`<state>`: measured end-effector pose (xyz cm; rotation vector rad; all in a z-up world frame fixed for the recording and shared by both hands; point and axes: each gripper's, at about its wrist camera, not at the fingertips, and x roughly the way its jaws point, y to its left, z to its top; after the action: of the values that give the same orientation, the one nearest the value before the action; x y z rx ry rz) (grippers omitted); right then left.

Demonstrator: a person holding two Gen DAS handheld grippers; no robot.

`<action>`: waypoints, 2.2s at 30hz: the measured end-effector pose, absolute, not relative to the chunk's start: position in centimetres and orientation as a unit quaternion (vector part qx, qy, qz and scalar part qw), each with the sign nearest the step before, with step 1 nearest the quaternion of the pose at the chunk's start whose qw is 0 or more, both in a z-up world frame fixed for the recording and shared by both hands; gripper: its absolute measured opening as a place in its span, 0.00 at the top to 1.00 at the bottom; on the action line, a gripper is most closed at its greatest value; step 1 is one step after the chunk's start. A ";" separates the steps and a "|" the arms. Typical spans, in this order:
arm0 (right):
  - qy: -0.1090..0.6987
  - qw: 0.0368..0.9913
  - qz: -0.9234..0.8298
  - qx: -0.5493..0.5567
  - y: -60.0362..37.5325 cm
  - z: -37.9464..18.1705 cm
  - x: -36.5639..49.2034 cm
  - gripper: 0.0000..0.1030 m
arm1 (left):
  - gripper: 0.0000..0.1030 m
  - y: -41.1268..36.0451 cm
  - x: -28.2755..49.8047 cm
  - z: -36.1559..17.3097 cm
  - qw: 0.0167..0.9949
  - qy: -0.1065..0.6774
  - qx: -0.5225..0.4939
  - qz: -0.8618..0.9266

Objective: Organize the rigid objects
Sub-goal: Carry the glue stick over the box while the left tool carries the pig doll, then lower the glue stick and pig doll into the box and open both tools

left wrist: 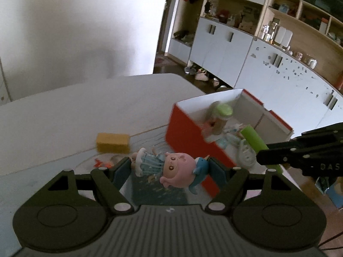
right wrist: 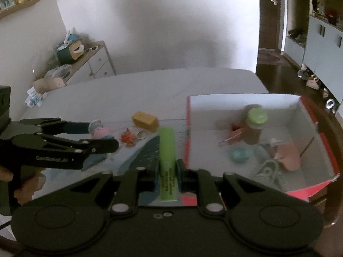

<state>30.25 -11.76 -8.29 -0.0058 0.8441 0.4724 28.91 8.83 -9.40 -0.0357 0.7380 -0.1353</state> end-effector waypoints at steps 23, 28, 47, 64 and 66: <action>0.410 0.893 0.184 0.010 -25.9 -10.2 35.2 0.85 | 0.24 -5.3 37.0 -11.7 0.919 0.386 0.008 -0.079; 0.418 0.892 0.171 0.011 -27.8 -11.4 37.3 0.85 | 0.24 -7.1 39.3 -13.7 0.906 0.417 0.015 -0.069; 0.467 0.867 0.170 -0.042 -27.0 -16.7 44.2 0.85 | 0.24 -9.5 46.2 -19.2 0.861 0.507 0.012 0.031; 0.499 0.845 0.182 -0.055 -26.3 -18.4 45.5 0.83 | 0.24 -9.7 49.1 -21.5 0.802 0.595 0.013 0.055; 0.500 0.845 0.183 -0.053 -26.3 -18.3 45.6 0.82 | 0.24 -9.6 49.2 -21.7 0.798 0.600 0.010 0.057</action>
<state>45.56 -26.27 -18.32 -0.1108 1.0553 0.3872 49.17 -9.57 -21.73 0.0225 1.2889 0.1227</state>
